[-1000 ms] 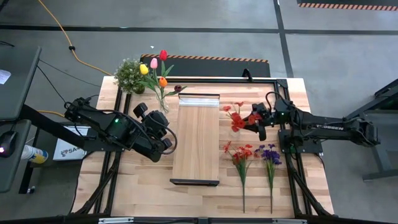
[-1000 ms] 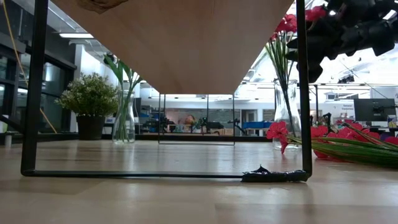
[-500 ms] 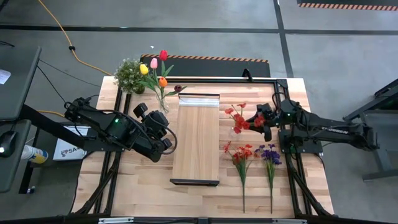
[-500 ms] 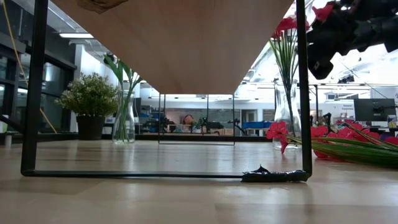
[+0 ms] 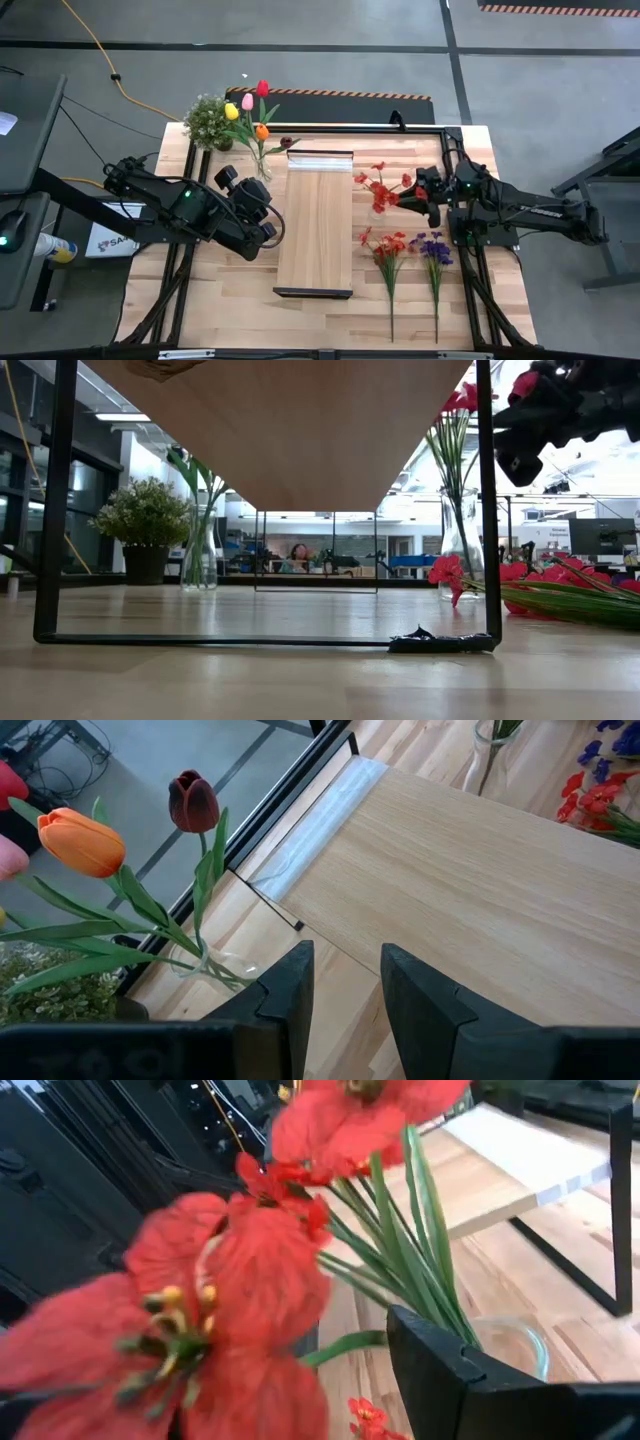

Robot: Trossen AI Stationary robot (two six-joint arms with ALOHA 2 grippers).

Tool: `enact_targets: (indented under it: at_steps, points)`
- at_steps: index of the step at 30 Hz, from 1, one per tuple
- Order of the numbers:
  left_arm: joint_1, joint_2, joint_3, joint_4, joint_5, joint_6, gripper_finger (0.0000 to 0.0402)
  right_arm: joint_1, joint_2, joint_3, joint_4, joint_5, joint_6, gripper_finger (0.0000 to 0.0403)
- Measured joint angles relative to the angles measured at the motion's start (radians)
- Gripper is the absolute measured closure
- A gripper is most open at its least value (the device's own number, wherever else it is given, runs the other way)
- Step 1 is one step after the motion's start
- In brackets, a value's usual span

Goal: Pick and place flowers into a vace then onto a shelf
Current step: Put the top red flowers into the right vase

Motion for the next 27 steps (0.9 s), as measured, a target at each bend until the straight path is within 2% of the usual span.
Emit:
enact_targets:
  at_steps: [27]
  points:
    - [0.000,0.000,0.000,0.000,-0.003,-0.001,0.0250,0.000,0.000,0.000,-0.035,-0.008,0.055,0.0289]
